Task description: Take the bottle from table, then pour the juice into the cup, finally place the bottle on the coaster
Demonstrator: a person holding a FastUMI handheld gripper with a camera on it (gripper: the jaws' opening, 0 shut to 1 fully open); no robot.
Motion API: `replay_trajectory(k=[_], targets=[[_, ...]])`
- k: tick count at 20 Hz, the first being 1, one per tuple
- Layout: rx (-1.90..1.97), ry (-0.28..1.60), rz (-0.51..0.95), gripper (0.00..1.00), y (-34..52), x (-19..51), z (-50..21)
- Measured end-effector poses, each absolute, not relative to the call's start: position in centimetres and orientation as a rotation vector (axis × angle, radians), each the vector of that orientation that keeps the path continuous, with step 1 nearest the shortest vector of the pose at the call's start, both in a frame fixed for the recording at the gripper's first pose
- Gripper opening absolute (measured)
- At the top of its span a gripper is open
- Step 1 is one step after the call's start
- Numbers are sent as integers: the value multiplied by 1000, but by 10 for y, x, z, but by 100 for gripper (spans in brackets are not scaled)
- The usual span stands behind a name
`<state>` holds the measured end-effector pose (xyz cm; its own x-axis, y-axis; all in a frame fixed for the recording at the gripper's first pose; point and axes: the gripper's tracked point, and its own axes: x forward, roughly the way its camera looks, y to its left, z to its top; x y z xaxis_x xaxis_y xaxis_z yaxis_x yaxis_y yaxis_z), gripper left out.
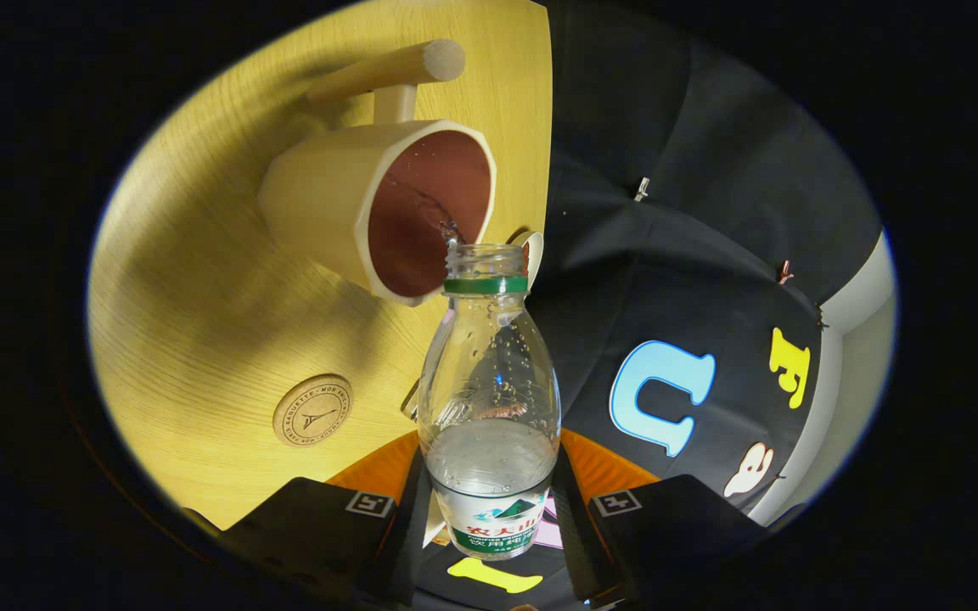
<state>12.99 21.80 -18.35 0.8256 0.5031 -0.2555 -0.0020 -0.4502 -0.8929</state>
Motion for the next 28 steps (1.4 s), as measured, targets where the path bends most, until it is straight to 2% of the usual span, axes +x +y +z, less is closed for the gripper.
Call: replay_trajectory(k=[28], targets=[[-2244,-624,686,69,250,122,-164]])
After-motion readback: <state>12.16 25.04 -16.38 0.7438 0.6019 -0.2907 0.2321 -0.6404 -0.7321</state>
